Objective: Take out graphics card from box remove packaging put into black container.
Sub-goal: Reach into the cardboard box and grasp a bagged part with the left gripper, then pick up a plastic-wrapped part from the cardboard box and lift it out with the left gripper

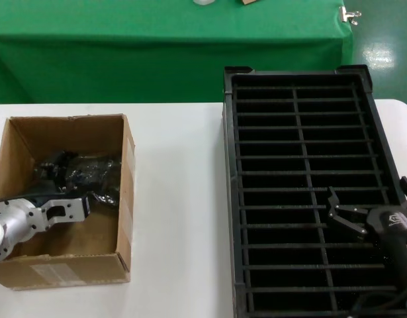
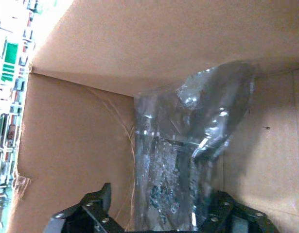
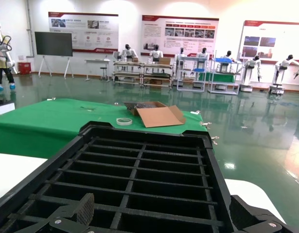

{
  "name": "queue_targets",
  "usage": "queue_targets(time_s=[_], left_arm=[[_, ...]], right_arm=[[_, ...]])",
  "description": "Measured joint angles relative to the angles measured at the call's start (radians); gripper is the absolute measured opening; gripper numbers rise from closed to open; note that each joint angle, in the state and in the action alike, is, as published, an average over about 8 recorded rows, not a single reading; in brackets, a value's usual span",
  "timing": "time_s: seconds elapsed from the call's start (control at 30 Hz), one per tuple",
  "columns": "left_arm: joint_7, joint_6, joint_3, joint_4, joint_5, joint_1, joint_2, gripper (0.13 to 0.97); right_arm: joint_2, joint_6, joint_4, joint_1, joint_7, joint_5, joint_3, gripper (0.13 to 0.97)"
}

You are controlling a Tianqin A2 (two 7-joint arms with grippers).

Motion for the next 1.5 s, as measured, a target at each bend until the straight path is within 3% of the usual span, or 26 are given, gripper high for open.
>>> queue_targets(time_s=[0.1, 0.43, 0.67, 0.83, 1.1, 1.3, 1.5], left_arm=[[-0.043, -0.004, 0.016, -0.043, 0.022, 0.021, -0.013, 0.713], [-0.253, -0.014, 0.080, -0.191, 0.142, 0.084, -0.069, 0.477], [-0.356, -0.018, 0.096, -0.253, 0.201, 0.108, -0.098, 0.315], [-0.459, -0.005, 0.093, -0.332, 0.268, 0.143, -0.128, 0.255], [-0.653, 0.056, 0.033, -0.543, 0.414, 0.247, -0.194, 0.176], [-0.775, 0.111, -0.046, -0.726, 0.520, 0.339, -0.240, 0.143], [-0.851, 0.142, -0.138, -0.893, 0.594, 0.418, -0.271, 0.142]], right_arm=[[0.000, 0.000, 0.000, 0.000, 0.000, 0.000, 0.000, 0.966], [0.000, 0.000, 0.000, 0.000, 0.000, 0.000, 0.000, 0.966], [0.000, 0.000, 0.000, 0.000, 0.000, 0.000, 0.000, 0.966], [0.000, 0.000, 0.000, 0.000, 0.000, 0.000, 0.000, 0.966], [0.000, 0.000, 0.000, 0.000, 0.000, 0.000, 0.000, 0.966], [0.000, 0.000, 0.000, 0.000, 0.000, 0.000, 0.000, 0.966], [0.000, 0.000, 0.000, 0.000, 0.000, 0.000, 0.000, 0.966]])
